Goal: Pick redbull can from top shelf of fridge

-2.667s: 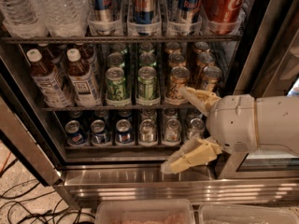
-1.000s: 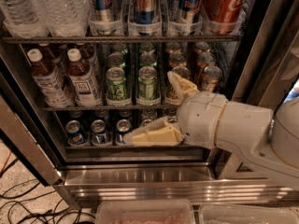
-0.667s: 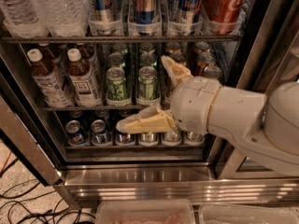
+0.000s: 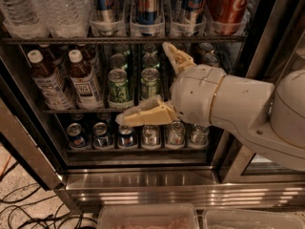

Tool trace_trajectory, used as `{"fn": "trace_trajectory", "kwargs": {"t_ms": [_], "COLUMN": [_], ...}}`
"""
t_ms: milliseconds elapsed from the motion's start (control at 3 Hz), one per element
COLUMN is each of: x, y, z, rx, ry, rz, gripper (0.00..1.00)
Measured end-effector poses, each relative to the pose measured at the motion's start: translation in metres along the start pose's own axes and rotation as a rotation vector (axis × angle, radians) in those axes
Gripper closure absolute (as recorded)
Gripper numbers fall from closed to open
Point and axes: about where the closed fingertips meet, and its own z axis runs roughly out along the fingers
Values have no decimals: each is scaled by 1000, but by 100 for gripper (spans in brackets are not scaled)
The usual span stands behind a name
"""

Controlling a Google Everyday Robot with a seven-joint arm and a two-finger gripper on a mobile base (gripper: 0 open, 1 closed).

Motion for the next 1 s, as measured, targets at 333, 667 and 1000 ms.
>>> {"fn": "trace_trajectory", "kwargs": {"t_ms": [333,667,1000], "x": [-2,-10,-14], "y": [-1,-4,-6], "z": [2,-6,-16], "rx": [23,73,167], "ry": [1,21,41], "rz": [19,20,26], "gripper": [0,0,0]}}
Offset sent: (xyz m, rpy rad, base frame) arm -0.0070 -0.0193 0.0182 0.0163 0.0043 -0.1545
